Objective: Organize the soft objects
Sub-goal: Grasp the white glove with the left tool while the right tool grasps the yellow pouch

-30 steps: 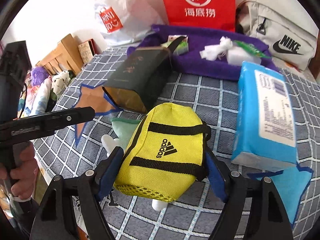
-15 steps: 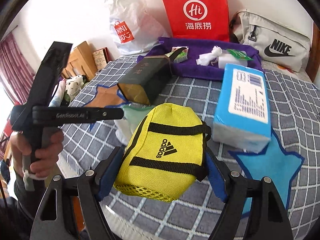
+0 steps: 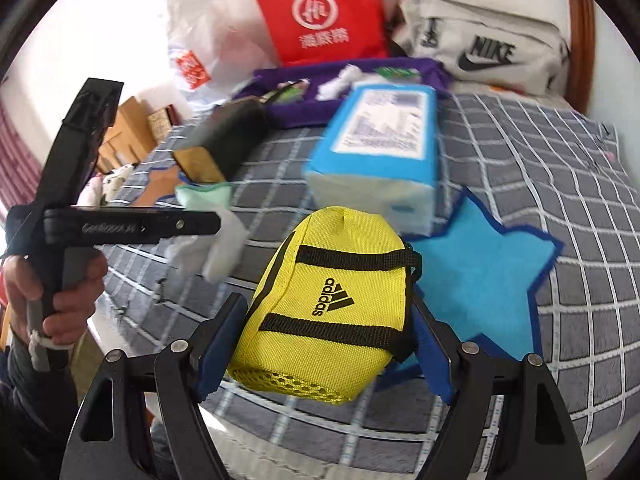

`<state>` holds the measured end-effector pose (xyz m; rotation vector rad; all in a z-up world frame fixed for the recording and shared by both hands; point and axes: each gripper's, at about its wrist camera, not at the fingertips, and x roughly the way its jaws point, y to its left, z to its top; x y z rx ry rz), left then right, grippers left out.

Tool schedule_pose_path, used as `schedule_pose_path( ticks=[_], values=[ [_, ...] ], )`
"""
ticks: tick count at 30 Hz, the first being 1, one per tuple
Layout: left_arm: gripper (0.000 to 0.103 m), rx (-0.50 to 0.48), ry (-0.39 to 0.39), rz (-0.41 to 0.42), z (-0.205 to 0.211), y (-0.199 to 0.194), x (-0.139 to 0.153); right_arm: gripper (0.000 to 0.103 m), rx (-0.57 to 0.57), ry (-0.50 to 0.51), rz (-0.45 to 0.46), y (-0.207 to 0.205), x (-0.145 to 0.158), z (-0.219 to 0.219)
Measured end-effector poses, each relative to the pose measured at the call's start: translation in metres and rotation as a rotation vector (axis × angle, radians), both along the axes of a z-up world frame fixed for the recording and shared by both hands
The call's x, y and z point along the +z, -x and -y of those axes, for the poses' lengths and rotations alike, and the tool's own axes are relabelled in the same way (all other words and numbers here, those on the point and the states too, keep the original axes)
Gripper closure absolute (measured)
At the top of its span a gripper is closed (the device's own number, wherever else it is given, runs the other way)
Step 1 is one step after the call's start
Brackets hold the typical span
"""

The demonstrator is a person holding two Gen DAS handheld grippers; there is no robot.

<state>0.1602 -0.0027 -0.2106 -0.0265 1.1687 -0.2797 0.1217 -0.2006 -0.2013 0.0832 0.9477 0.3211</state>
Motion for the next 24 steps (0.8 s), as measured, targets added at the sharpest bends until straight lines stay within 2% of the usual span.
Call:
schedule_pose_path(
  ticks=[3, 9, 11, 13, 16, 20, 23, 24],
  values=[
    [0.028, -0.008, -0.065, 0.000, 0.009, -0.001, -0.009, 0.024, -0.004, 0.016, 0.000, -0.001, -0.005, 0.001],
    [0.030, 0.015, -0.050, 0.002, 0.004, -0.004, -0.009, 0.022, -0.013, 0.066, -0.043, -0.002, -0.015, 0.004],
    [0.039, 0.028, -0.058, 0.014, 0.001, -0.003, -0.009, 0.022, -0.029, 0.075, -0.046, 0.000, -0.015, 0.008],
    [0.052, 0.026, -0.088, 0.025, 0.000, -0.003, -0.010, 0.021, -0.040, 0.060, -0.049, 0.002, -0.012, 0.012],
    [0.062, 0.027, -0.105, 0.036, -0.003, -0.002, -0.009, 0.018, -0.070, 0.071, -0.038, 0.006, -0.007, 0.016],
    [0.070, 0.043, -0.094, 0.040, -0.008, -0.002, -0.009, 0.014, -0.092, 0.054, -0.020, 0.007, -0.003, 0.014],
    [0.077, 0.037, -0.090, 0.045, -0.010, -0.001, -0.008, 0.014, -0.101, 0.053, -0.034, 0.000, -0.009, 0.006],
    [0.083, 0.032, -0.093, 0.046, -0.009, 0.000, -0.009, 0.014, -0.102, 0.054, -0.048, -0.004, -0.014, 0.003]
  ],
)
